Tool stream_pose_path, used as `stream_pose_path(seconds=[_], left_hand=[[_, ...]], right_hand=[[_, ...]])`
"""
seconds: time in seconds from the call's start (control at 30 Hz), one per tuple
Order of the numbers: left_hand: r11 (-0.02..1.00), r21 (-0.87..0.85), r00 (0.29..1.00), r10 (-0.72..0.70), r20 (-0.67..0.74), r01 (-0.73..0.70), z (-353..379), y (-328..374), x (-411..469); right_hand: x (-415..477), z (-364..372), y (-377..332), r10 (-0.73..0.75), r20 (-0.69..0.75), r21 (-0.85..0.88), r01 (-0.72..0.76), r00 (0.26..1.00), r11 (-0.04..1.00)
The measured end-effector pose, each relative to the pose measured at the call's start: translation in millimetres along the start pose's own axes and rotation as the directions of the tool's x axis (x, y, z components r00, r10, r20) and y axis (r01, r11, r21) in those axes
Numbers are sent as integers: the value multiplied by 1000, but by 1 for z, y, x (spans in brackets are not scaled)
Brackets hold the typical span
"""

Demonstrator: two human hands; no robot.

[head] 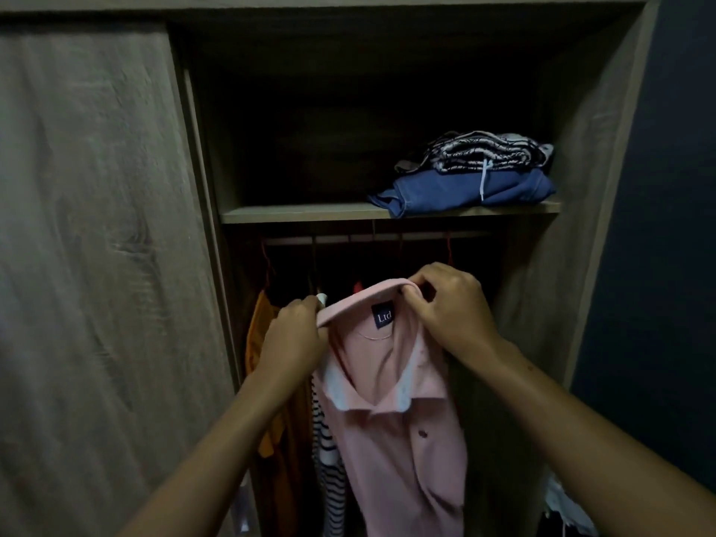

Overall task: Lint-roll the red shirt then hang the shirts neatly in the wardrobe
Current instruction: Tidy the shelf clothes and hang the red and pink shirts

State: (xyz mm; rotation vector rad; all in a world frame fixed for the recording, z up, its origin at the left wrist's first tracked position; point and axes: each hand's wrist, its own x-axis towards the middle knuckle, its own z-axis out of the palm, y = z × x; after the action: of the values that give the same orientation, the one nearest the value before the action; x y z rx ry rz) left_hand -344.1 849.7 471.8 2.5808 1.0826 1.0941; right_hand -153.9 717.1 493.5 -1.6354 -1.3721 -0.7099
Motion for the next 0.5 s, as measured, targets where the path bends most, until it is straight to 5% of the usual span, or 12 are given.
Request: stream_pose_path(seconds=[0.13, 0.3, 0.4, 0.5], left_hand=[[917, -366, 980, -102, 173, 160, 10, 1, 6], [873, -466, 982, -70, 176, 146, 33, 13, 12], [876, -474, 989, -13, 149, 83, 37, 27, 22], [803, -528, 948, -138, 286, 276, 43, 46, 37]], right_hand=[[-5, 1, 32, 133, 9, -22, -133, 991, 991], [-8, 11, 69, 311, 170, 200, -341, 935, 918], [-7, 17, 84, 362, 374, 423, -504, 854, 753], [-2, 39, 114, 597, 297, 415, -664, 745, 622]])
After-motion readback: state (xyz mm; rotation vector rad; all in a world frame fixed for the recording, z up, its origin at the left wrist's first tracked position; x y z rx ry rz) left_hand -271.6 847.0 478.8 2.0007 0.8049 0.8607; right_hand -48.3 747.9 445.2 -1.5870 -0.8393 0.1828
